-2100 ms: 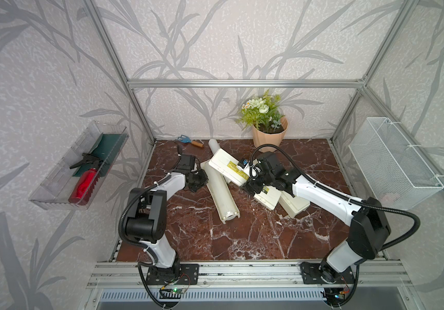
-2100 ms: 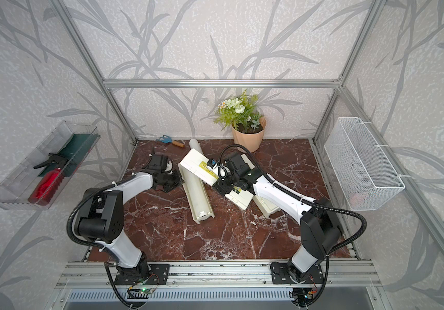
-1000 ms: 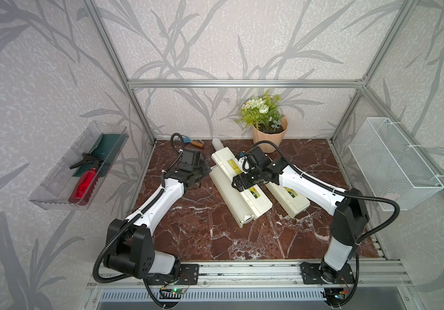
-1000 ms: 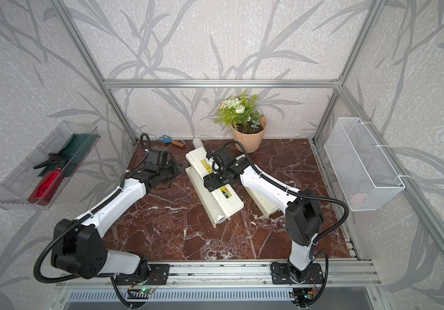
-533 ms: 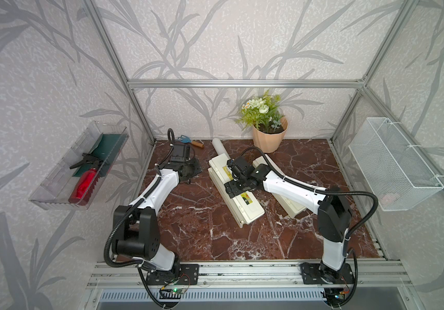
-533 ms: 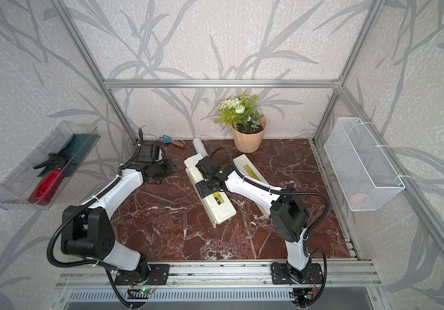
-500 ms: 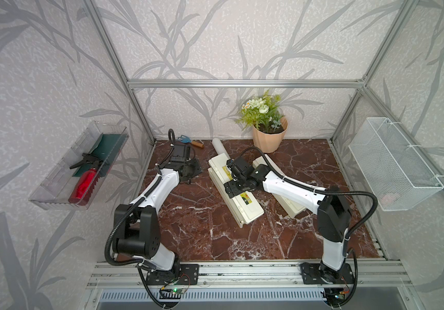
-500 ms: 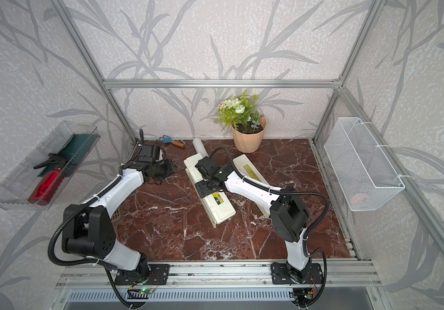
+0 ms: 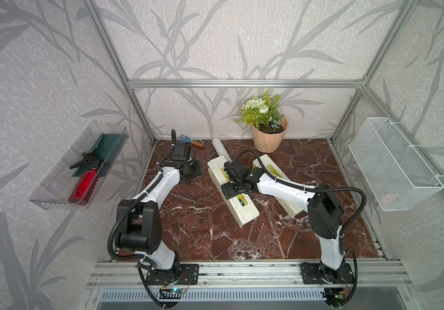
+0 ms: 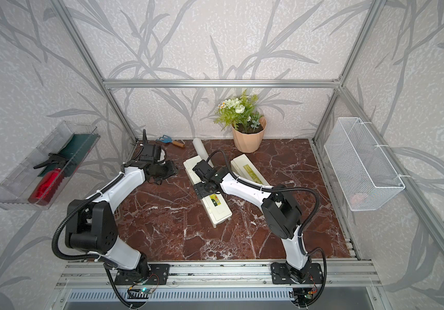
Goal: Put plastic wrap rolls into dispensers
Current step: Close the lid on the plastic wrap cutting box.
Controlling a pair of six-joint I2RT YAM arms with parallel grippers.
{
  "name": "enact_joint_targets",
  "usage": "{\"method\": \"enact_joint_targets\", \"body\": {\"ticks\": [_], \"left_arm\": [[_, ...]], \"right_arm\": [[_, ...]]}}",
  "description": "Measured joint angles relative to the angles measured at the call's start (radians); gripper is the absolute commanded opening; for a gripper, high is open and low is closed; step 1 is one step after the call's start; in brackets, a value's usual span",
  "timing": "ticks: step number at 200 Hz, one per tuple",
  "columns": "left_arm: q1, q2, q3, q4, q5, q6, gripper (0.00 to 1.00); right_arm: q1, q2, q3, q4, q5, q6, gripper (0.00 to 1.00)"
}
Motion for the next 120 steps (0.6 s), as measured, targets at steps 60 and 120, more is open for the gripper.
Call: {"method": "enact_joint_targets", "body": {"ticks": [60,120], "left_arm": [[0.001,0.000,0.000,-0.001,0.003,0.005,0.57],[0.001,0.000,0.002,-0.037,0.018,0.014,0.60]], "right_arm": [[0.015,0.010,0.006,0.019,0.049,0.000,0.69],[0.015,0.021,0.003,0.037,0.048,0.000,0.70]]}}
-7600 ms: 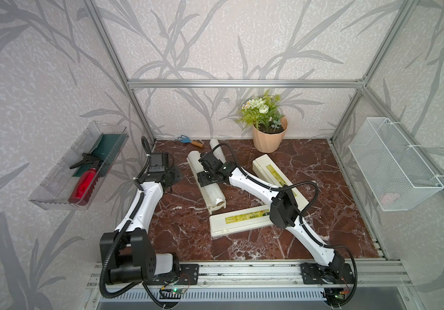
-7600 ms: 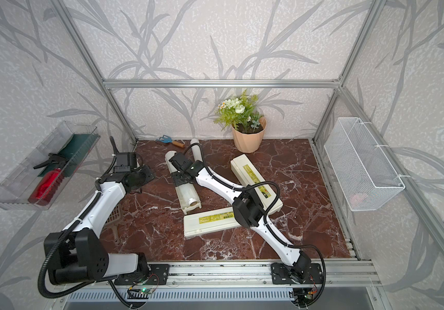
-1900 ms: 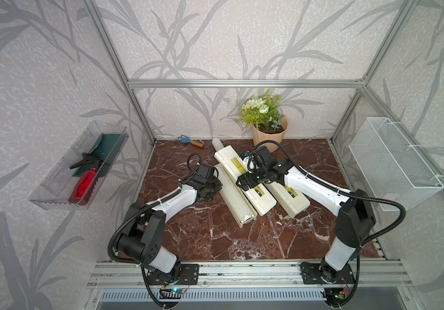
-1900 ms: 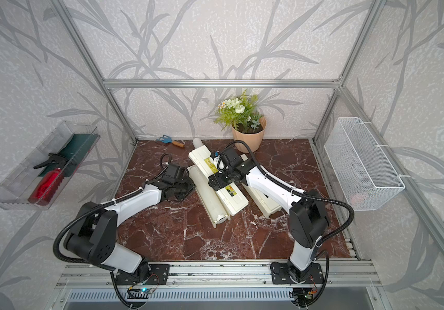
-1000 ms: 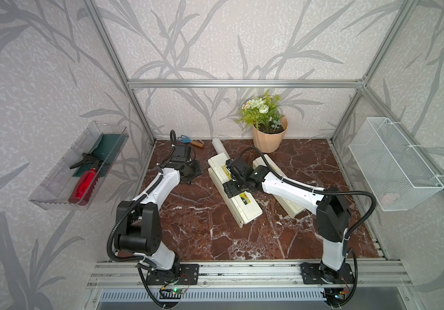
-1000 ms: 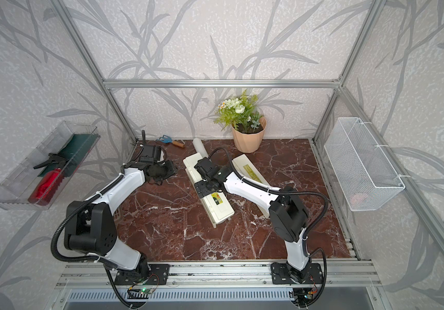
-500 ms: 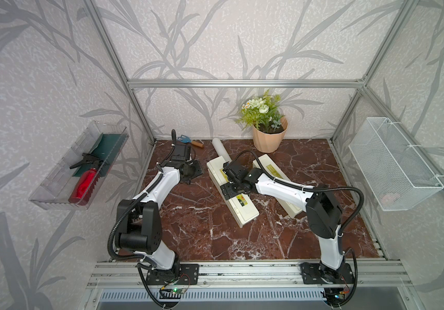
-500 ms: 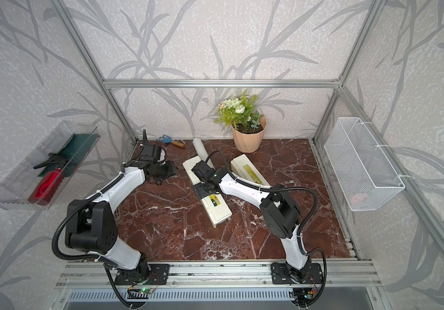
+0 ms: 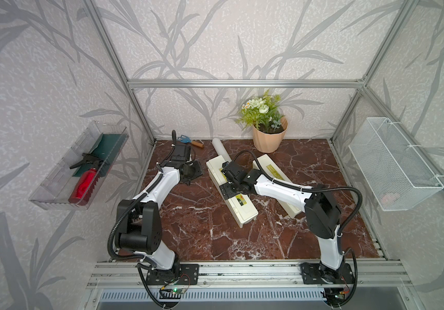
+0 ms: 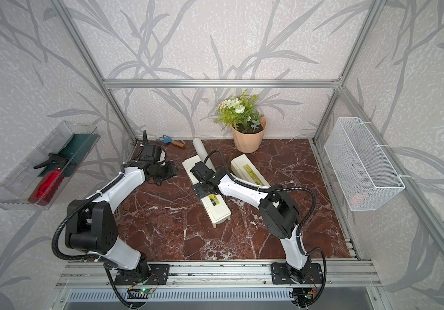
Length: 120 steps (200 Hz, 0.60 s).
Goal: Put plastic wrap rolls into dispensers
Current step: Close the lid on the plastic wrap cutting box.
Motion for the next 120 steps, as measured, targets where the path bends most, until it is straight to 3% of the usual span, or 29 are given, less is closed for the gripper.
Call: {"method": "enact_joint_targets", "body": {"ticks": [68,120], "left_arm": [[0.000,-0.131,-0.131,-0.005,0.082,0.001,0.65],[0.000,-0.158,-0.139,-0.001,0.088,0.006,0.68]], "right_arm": [[0.002,0.017,-0.008,0.024,-0.006,-0.019,0.75],[0.004,0.040,-0.009,0.042,-0.011,-0.018,0.81]]}}
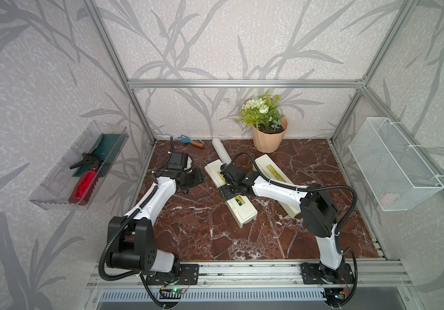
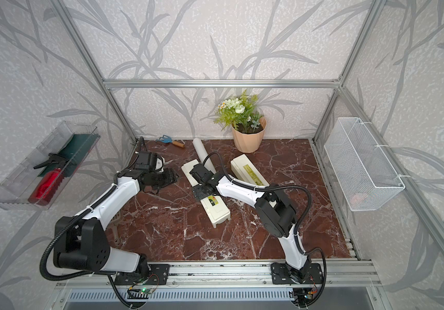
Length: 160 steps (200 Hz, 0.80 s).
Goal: Put plastic wrap rolls into dispensers
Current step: Close the lid on the plastic wrap cutting box.
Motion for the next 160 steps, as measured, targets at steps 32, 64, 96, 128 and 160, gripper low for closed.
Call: {"method": "enact_joint_targets", "body": {"ticks": [32,64,96,128,160], "left_arm": [[0.000,-0.003,0.000,0.009,0.006,0.002,0.69],[0.000,-0.003,-0.002,0.024,0.019,0.003,0.75],[0.000,-0.003,-0.003,0.031,0.028,0.003,0.75],[0.000,-0.002,-0.004,0.035,0.032,0.003,0.75],[0.000,0.006,-0.004,0.040,0.039,0.003,0.75]], "right_arm": [[0.003,0.013,0.010,-0.003,0.019,0.012,0.81],[0.005,0.013,0.014,-0.010,0.034,0.019,0.82],[0.008,0.013,0.023,-0.029,0.060,0.019,0.79],[0.015,0.013,0.040,-0.056,0.084,0.014,0.79],[0.019,0.013,0.058,-0.063,0.108,0.003,0.79]]}}
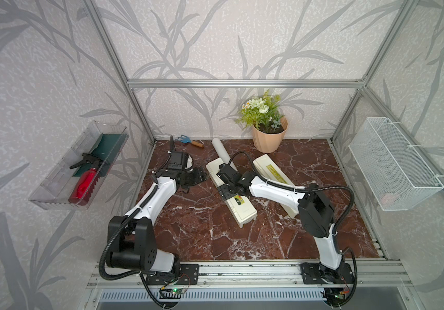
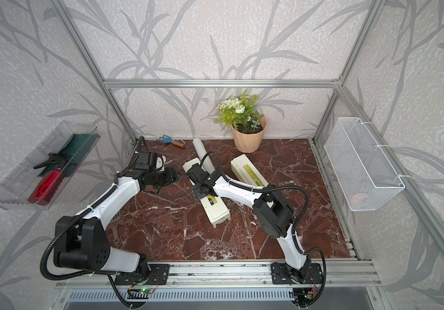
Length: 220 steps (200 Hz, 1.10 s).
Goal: Put plastic wrap rolls into dispensers
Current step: Close the lid on the plastic wrap cutting box.
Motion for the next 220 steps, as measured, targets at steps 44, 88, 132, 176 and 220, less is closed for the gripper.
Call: {"method": "enact_joint_targets", "body": {"ticks": [44,88,132,176,220], "left_arm": [[0.000,0.005,0.000,0.003,0.008,0.000,0.75],[0.000,0.006,0.000,0.007,0.009,0.000,0.75],[0.000,0.006,0.000,0.007,0.009,0.000,0.75],[-0.001,0.008,0.000,0.007,0.012,0.000,0.75],[-0.002,0.029,0.000,0.009,0.012,0.000,0.75]], "right_arm": [[0.000,0.000,0.000,-0.009,0.025,-0.008,0.79],[0.000,0.000,-0.014,0.001,0.009,0.006,0.80],[-0.012,0.000,-0.027,0.017,-0.033,0.025,0.80],[-0.036,-0.012,-0.064,0.074,-0.080,0.050,0.80],[-0.043,-0.016,-0.078,0.113,-0.121,0.060,0.79]]}}
